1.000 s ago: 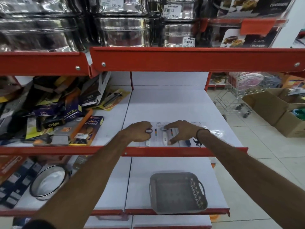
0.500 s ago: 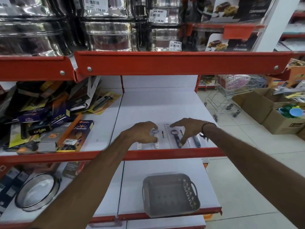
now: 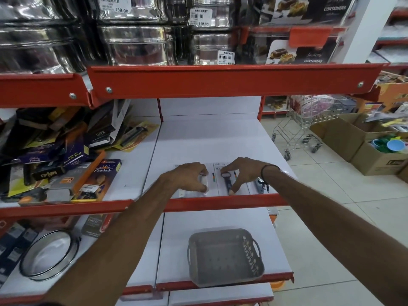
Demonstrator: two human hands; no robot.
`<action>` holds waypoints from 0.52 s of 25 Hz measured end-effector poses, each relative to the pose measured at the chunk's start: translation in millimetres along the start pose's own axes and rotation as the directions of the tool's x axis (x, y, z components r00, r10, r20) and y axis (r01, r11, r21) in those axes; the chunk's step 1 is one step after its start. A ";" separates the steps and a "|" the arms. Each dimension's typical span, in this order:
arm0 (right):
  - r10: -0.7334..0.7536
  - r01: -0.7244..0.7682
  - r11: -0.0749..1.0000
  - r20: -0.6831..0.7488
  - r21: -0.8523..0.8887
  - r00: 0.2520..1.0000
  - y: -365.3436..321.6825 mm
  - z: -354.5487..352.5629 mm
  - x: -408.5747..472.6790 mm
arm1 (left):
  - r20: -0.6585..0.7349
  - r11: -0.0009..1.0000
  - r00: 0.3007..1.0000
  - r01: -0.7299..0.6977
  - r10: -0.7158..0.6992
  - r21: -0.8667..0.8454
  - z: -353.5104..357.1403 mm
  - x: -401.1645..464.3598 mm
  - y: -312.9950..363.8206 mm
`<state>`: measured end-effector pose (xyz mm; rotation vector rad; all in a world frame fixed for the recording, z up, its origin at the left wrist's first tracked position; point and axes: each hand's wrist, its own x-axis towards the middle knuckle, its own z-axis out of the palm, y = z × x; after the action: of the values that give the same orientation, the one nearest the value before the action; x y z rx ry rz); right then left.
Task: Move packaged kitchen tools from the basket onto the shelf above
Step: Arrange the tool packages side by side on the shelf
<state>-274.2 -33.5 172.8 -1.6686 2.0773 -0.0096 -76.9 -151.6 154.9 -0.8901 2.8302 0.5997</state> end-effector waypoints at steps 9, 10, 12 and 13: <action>-0.013 0.013 1.000 0.014 -0.015 1.000 -2.9 -1.3 4.1 | 0.003 0.999 1.000 0.016 -0.016 -0.035 0.6 -2.1 6.8; -0.008 0.009 1.000 0.010 -0.012 1.000 -1.6 -0.8 3.5 | 0.002 0.999 1.000 0.018 -0.018 -0.027 0.7 -2.1 7.5; -0.001 0.001 1.000 -0.003 0.000 1.000 1.3 0.7 1.7 | 0.002 1.000 1.000 0.021 -0.021 -0.021 1.1 -2.1 8.3; 0.002 -0.002 1.000 -0.013 0.011 1.000 2.8 1.7 0.7 | 0.002 0.999 1.000 0.025 -0.025 -0.026 1.7 -1.6 8.2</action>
<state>-276.2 -32.9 170.2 -1.6643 2.0843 -0.0312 -80.4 -144.0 156.5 -0.9271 2.8122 0.6348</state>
